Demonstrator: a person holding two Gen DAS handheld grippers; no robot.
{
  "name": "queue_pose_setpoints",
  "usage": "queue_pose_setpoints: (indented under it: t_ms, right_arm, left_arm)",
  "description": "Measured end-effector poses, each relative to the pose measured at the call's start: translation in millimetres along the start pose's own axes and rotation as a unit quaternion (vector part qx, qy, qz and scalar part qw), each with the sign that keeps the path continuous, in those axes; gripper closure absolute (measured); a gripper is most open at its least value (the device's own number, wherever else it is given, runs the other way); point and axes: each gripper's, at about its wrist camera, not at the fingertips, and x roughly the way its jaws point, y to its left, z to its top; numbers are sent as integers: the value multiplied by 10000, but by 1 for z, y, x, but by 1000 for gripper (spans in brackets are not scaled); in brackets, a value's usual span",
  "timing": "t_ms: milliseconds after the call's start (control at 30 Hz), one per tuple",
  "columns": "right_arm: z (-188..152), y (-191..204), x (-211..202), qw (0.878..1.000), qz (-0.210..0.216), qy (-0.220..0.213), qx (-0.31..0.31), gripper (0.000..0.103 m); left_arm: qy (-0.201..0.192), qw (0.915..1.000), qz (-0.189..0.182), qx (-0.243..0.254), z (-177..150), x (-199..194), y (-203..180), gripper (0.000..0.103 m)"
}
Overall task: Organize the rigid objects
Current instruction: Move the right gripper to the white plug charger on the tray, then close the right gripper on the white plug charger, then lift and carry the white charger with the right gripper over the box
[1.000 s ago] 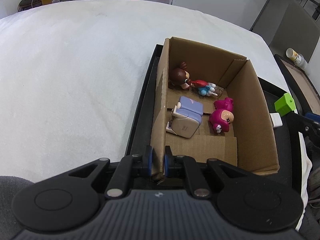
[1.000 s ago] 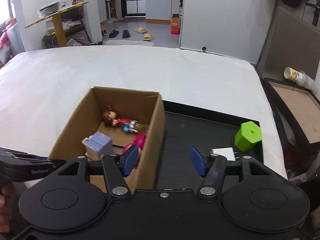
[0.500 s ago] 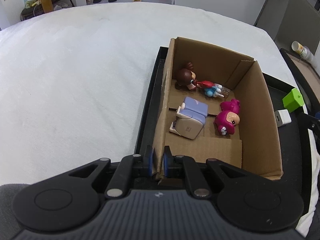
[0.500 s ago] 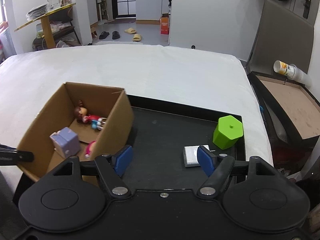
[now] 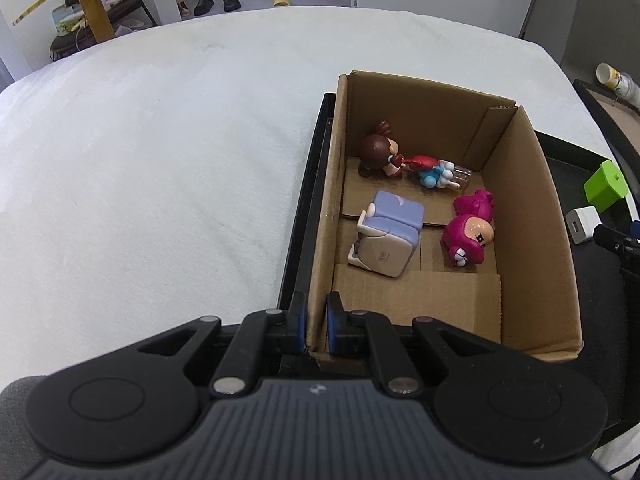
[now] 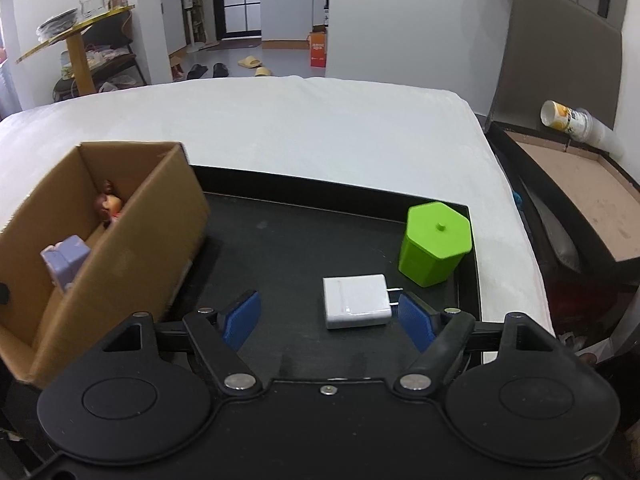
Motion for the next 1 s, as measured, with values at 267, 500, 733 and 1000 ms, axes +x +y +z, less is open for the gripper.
queue_pose_setpoints:
  t_ms: [267,500,733,1000]
  right_arm:
    - [-9,-18,22,9993,58,-140,334,24]
    - [-17,-27,42,9985,109,-187,495,24]
    - [-21,-27,57,9990,-96,-184,405,34]
    - [-27,-15,37,9999,63,-112,58,43]
  left_arm:
    - [-5,9999,150,58,-1,-1,-4,93]
    - [-4,9997,205,138,-3,-2,-6,93]
    - [-28,9995,266,147,-3,-1,-9,93]
    - [-48,9997,245,74,-4,-2,-7,93]
